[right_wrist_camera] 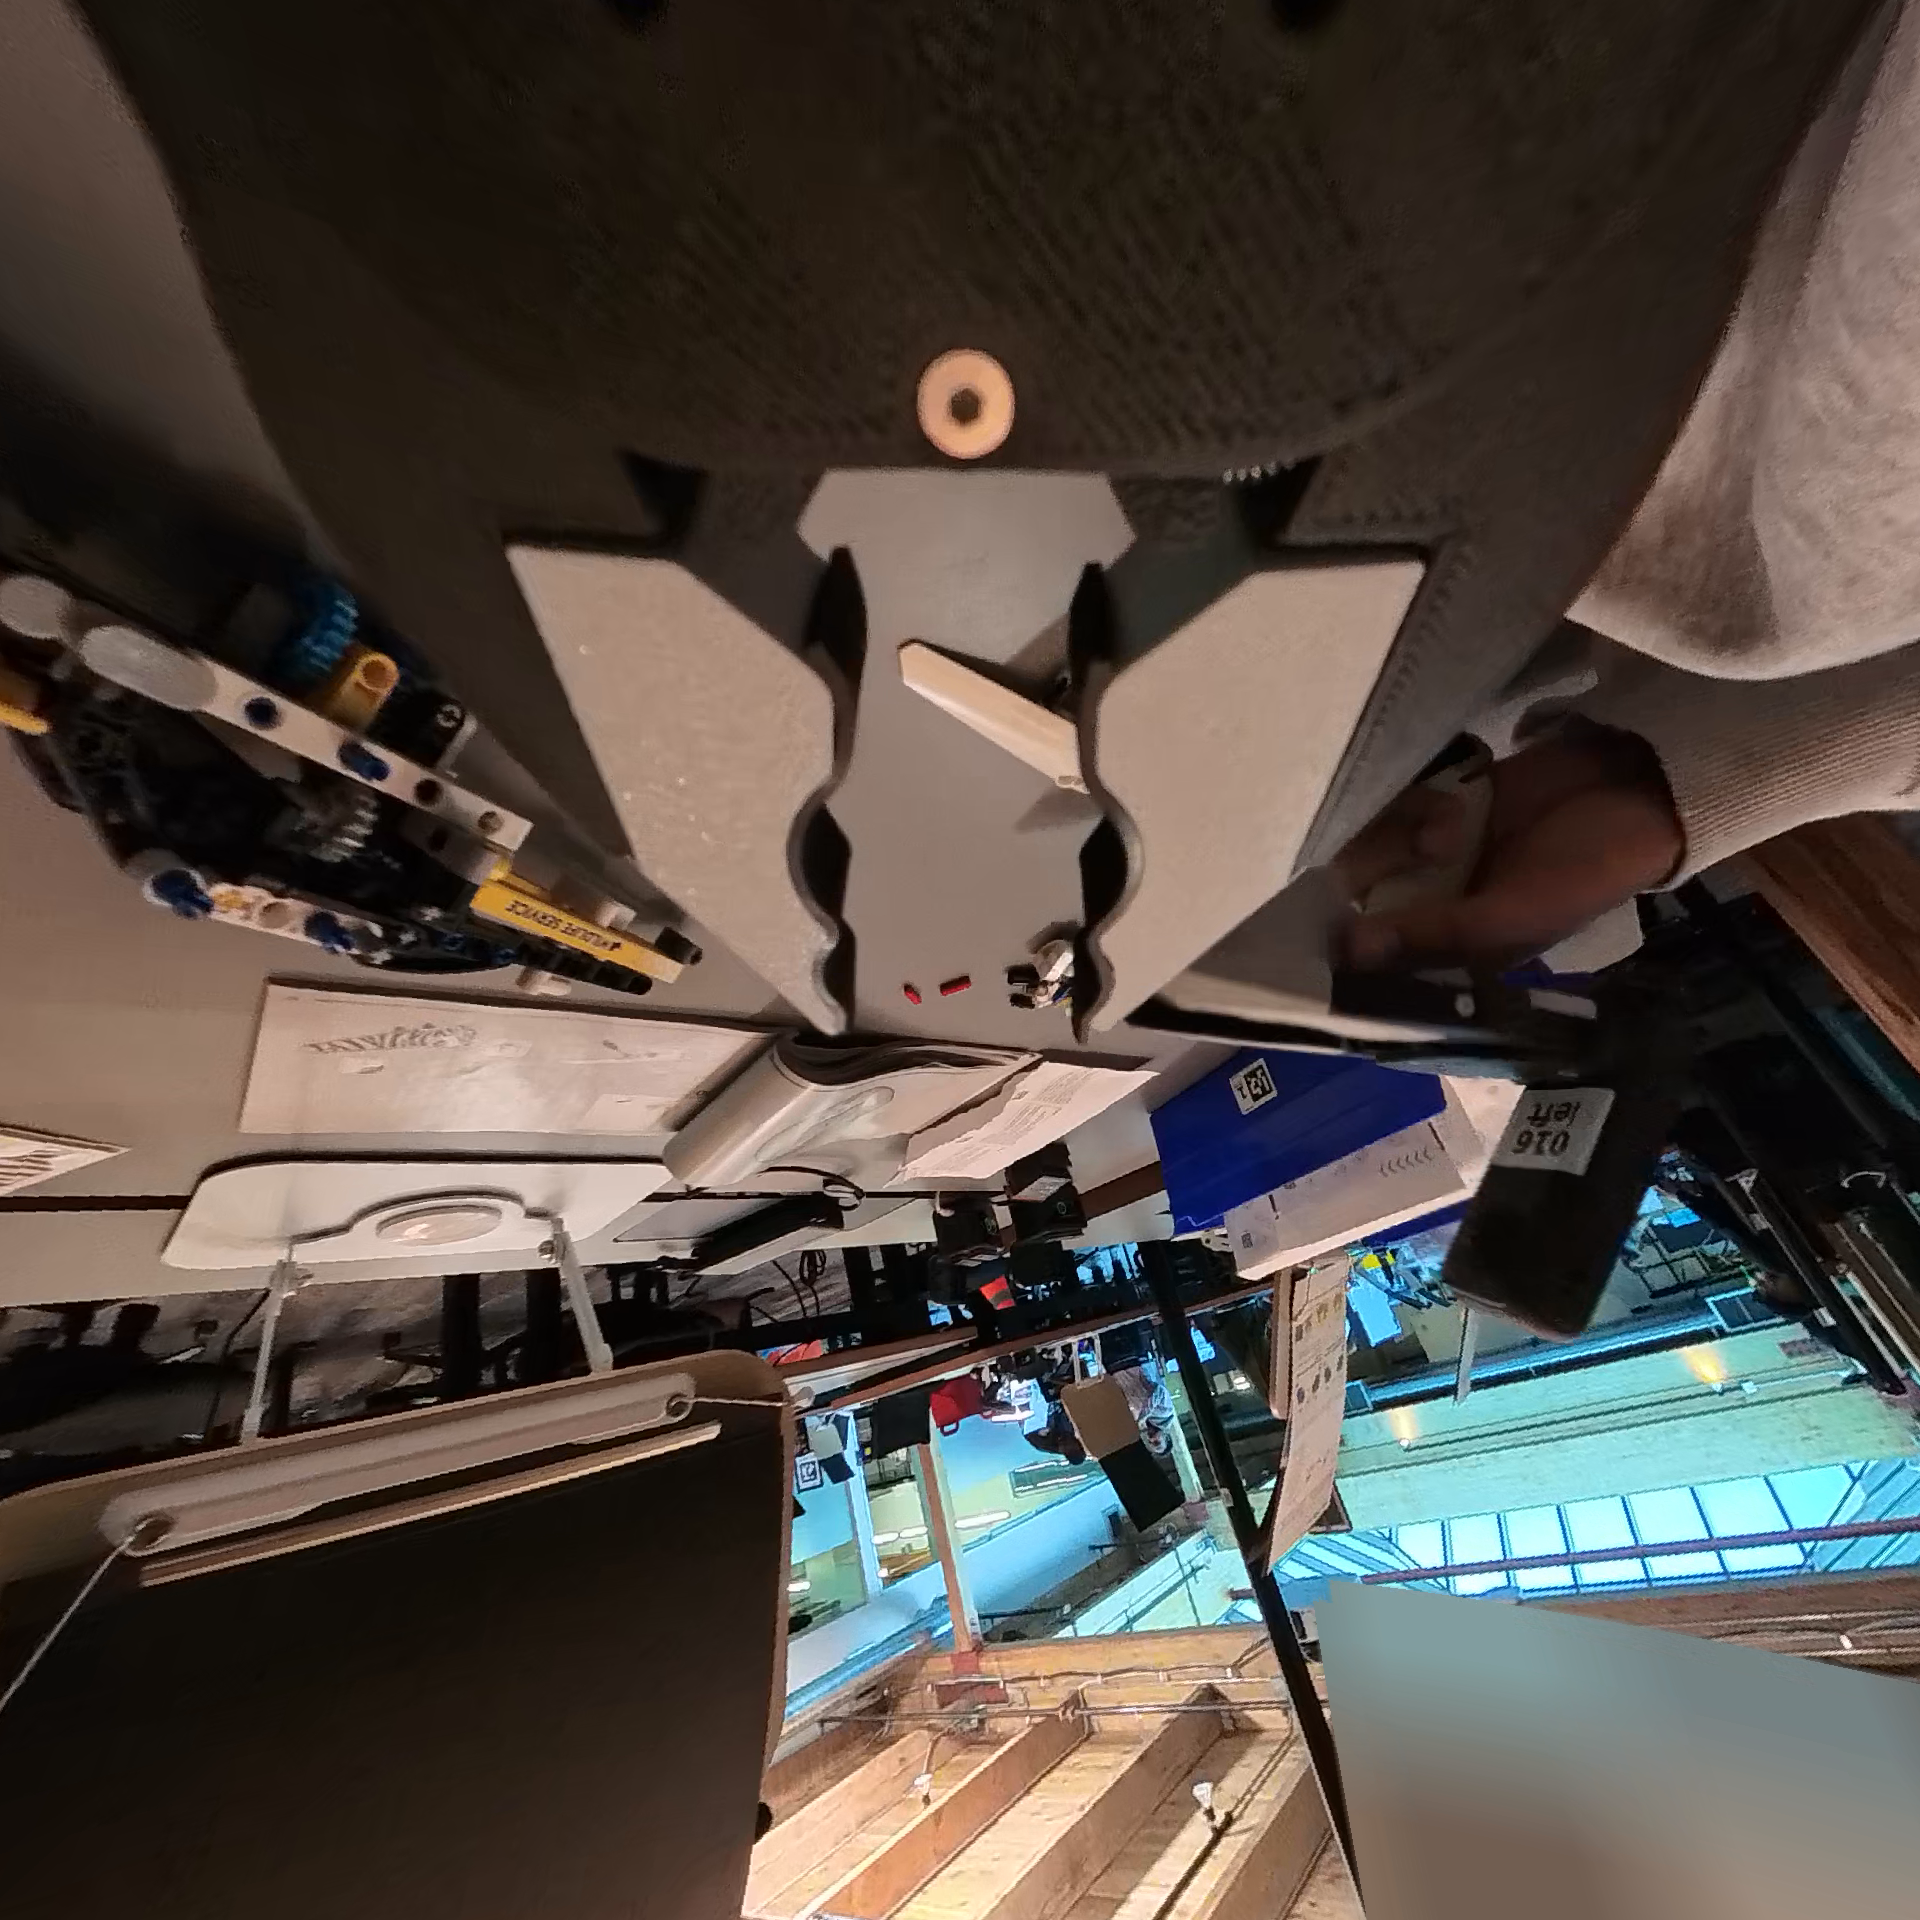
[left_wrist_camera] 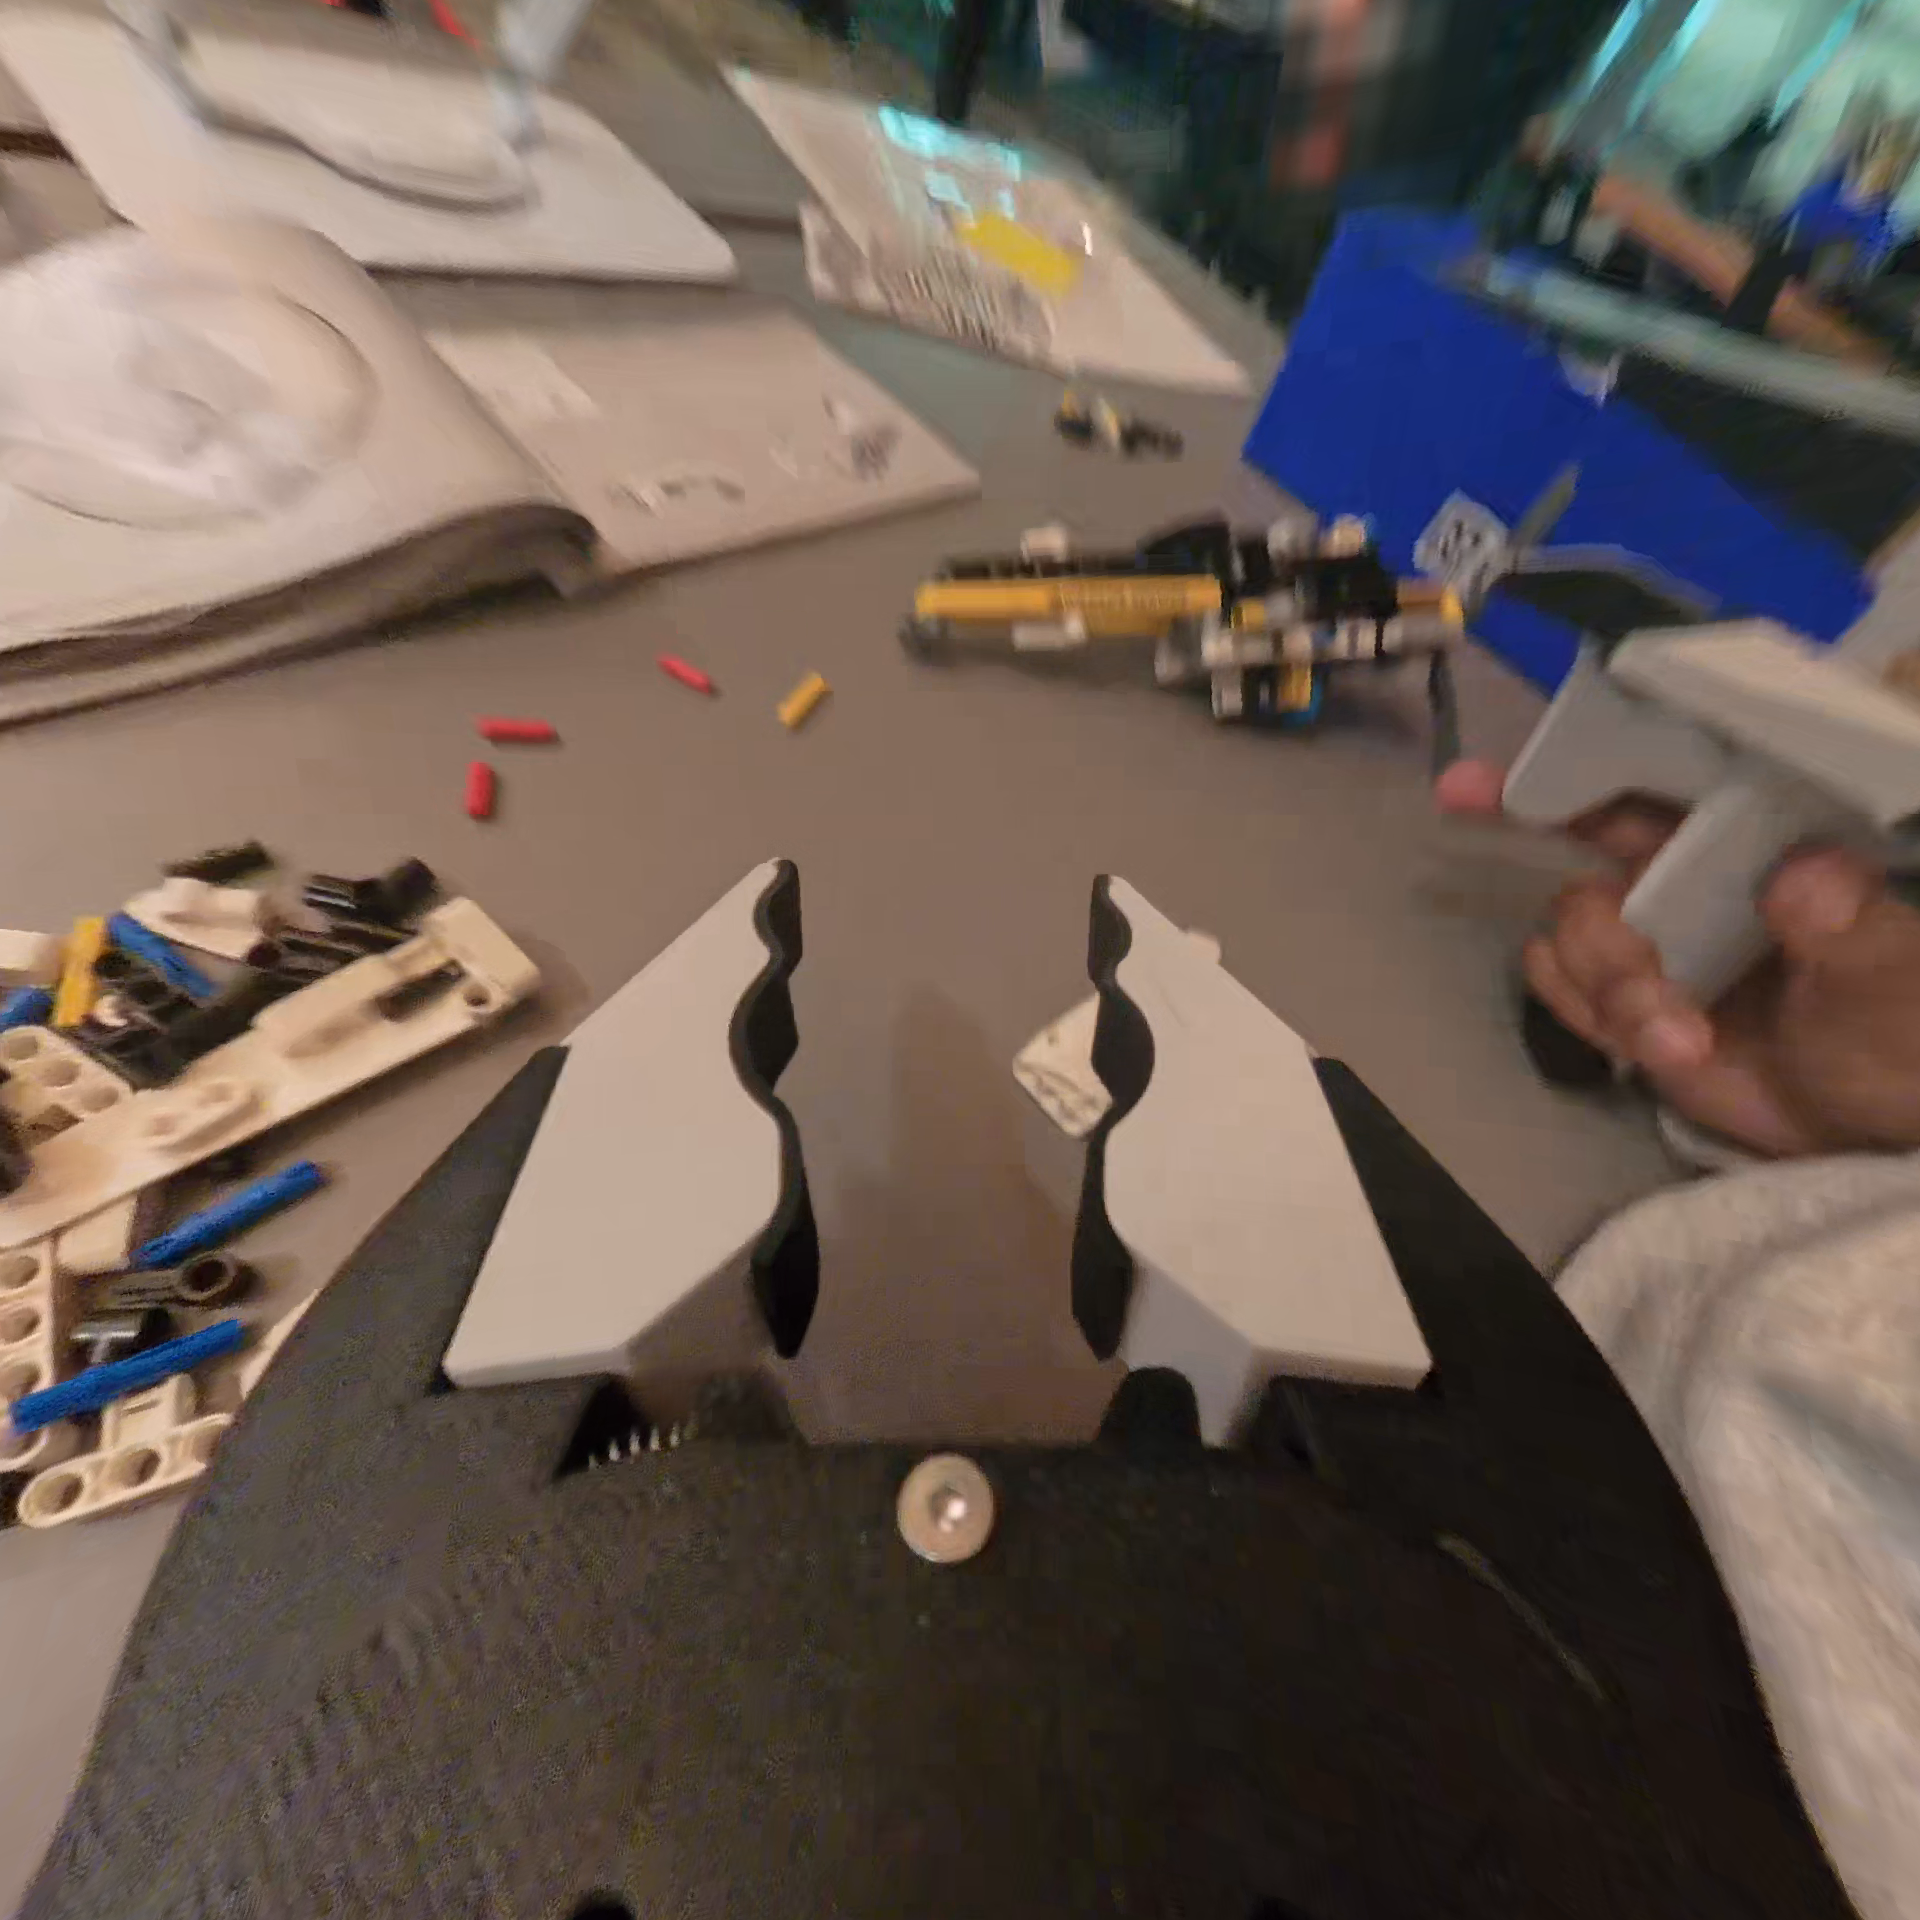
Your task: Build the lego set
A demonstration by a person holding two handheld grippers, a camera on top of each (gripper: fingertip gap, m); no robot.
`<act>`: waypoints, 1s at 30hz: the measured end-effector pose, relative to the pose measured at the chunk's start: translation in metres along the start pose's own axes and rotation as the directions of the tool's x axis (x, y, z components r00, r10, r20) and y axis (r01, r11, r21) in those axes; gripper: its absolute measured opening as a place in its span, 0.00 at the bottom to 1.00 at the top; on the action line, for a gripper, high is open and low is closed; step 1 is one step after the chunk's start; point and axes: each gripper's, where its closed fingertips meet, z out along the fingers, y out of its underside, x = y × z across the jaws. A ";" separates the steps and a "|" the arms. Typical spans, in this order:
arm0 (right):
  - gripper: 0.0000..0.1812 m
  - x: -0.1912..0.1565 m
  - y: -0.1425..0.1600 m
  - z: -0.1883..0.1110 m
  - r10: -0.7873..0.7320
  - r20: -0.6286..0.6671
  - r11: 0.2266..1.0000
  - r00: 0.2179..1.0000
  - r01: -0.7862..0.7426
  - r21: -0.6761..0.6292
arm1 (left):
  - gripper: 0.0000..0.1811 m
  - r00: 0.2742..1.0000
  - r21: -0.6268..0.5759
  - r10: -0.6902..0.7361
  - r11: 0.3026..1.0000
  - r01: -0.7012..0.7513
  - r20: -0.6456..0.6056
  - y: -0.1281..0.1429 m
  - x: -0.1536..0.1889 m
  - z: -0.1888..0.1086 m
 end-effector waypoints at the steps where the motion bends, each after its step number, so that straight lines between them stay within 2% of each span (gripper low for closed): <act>1: 0.23 0.001 0.001 0.001 0.001 -0.003 1.000 1.000 -0.001 -0.005 | 0.31 0.999 0.048 -0.044 0.998 0.044 0.001 -0.009 -0.005 -0.002; 3: 0.27 0.001 0.003 0.003 -0.001 -0.008 1.000 1.000 0.000 -0.027 | 0.32 0.996 0.098 -0.091 0.991 0.092 -0.011 -0.017 -0.011 -0.001; 6: 0.30 0.001 -0.004 0.005 0.021 -0.001 1.000 1.000 -0.021 -0.018 | 0.32 0.997 0.085 -0.070 0.994 0.072 -0.022 -0.022 -0.015 0.007; 9: 0.36 0.012 -0.054 -0.001 0.032 -0.014 0.997 0.999 -0.031 0.072 | 0.30 1.000 0.084 -0.007 0.996 0.008 -0.013 -0.037 -0.019 0.014; 12: 0.31 0.047 -0.112 -0.014 -0.024 -0.109 0.988 0.994 0.039 0.146 | 0.28 0.998 0.087 0.062 0.994 -0.059 -0.022 -0.049 -0.020 0.023; 14: 0.29 0.078 -0.133 -0.013 -0.114 -0.174 0.988 0.978 0.130 0.085 | 0.26 0.996 0.102 0.070 0.993 -0.065 -0.047 -0.054 -0.019 0.031; 15: 0.27 0.097 -0.135 -0.009 -0.178 -0.210 0.983 0.961 0.183 0.005 | 0.26 0.996 0.113 0.060 0.992 -0.051 -0.070 -0.056 -0.016 0.034; 16: 0.23 0.117 -0.132 -0.004 -0.246 -0.229 0.968 0.942 0.227 -0.108 | 0.26 0.995 0.122 0.041 0.992 -0.030 -0.094 -0.057 -0.013 0.037; 19: 0.31 0.175 -0.118 0.015 -0.366 -0.212 0.872 0.906 0.254 -0.419 | 0.26 0.989 0.106 -0.009 0.994 0.025 -0.150 -0.055 -0.004 0.039; 24: 0.43 0.264 -0.105 0.061 -0.433 -0.084 0.719 0.897 0.288 -0.633 | 0.25 0.996 0.073 0.044 0.997 -0.038 -0.083 -0.042 -0.010 0.026; 27: 0.47 0.331 -0.077 0.086 -0.476 -0.028 0.563 0.879 0.280 -0.777 | 0.25 0.998 0.042 0.033 0.999 -0.031 -0.058 -0.032 -0.014 0.018; 30: 0.48 0.374 -0.040 0.106 -0.447 0.047 0.428 0.893 0.260 -0.866 | 0.25 0.999 0.034 -0.010 0.999 0.012 -0.039 -0.024 -0.018 0.012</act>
